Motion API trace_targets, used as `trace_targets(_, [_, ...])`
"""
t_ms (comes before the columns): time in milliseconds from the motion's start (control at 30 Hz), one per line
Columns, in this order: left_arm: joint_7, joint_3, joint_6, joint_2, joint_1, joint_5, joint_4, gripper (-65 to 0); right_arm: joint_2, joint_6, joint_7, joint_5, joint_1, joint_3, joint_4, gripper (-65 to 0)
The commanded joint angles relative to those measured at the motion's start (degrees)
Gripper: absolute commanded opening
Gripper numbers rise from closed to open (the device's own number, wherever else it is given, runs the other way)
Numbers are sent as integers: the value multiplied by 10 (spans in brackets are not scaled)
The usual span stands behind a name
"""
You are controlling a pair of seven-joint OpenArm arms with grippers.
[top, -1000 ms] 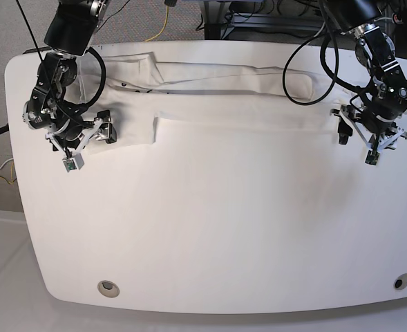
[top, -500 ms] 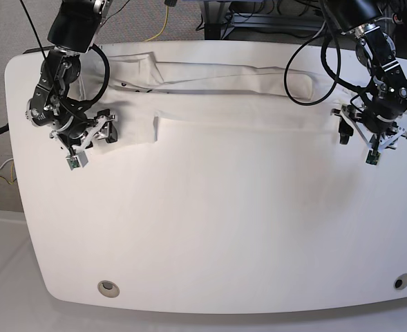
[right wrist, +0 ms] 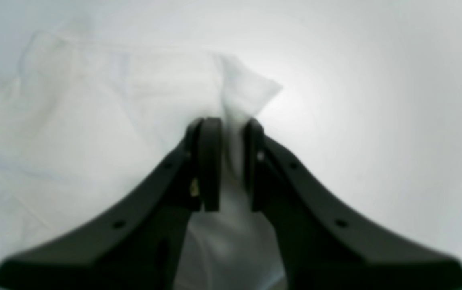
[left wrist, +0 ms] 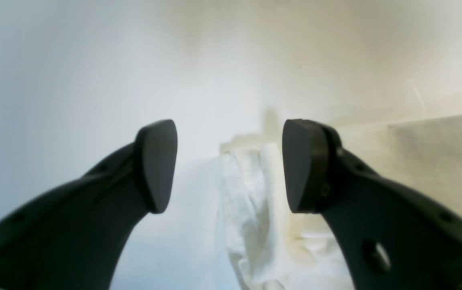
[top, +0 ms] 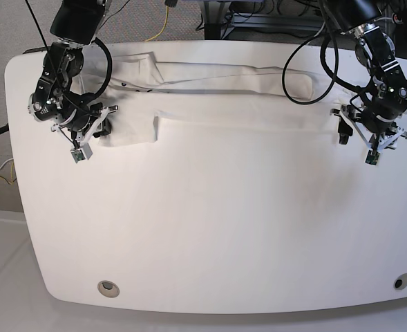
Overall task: Fold the T-shirt properly
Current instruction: 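Lower the right gripper and pinch the shirt end near it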
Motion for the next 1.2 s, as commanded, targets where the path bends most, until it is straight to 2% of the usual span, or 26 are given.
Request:
trace_targets(0, [-9, 0, 2, -6, -6, -5, 12, -257, 7, 3, -12, 0, 6, 2, 36, -556])
trace_targets(467, [-9, 0, 1, -6, -6, -5, 12, -257, 6, 3, -124, 0, 6, 2, 186, -556])
trace_targets(700, [-9, -1, -1, -8, -6, -5, 12, -257, -10, 3, -153, 0, 3, 2, 224, -556])
trace_targets(867, [-9, -1, -1, -8, -6, -5, 12, -257, -13, 3, -151, -5, -5, 2, 220, -549])
trace_targets(900, [-9, -1, -1, -8, -4, -5, 12, -257, -13, -1, -125, -6, 5, 5, 179, -310])
trace_targets(933, [-9, -1, -1, -8, -4, -5, 12, -257, -13, -1, -117, -6, 5, 5, 171, -258])
trace_targets(967, [-9, -1, -1, -8, -4, -5, 12, -257, -12, -1, -104, -6, 5, 5, 159, -175])
trace_targets(1067, [-9, -1, -1, -7, -4, -5, 12, -257, -11, 1, -74, -6, 6, 6, 131, -52])
trace_targets(1167, [-9, -1, -1, -7, -4, -5, 12, -257, -10, 1, -48, -6, 8, 6, 103, -72])
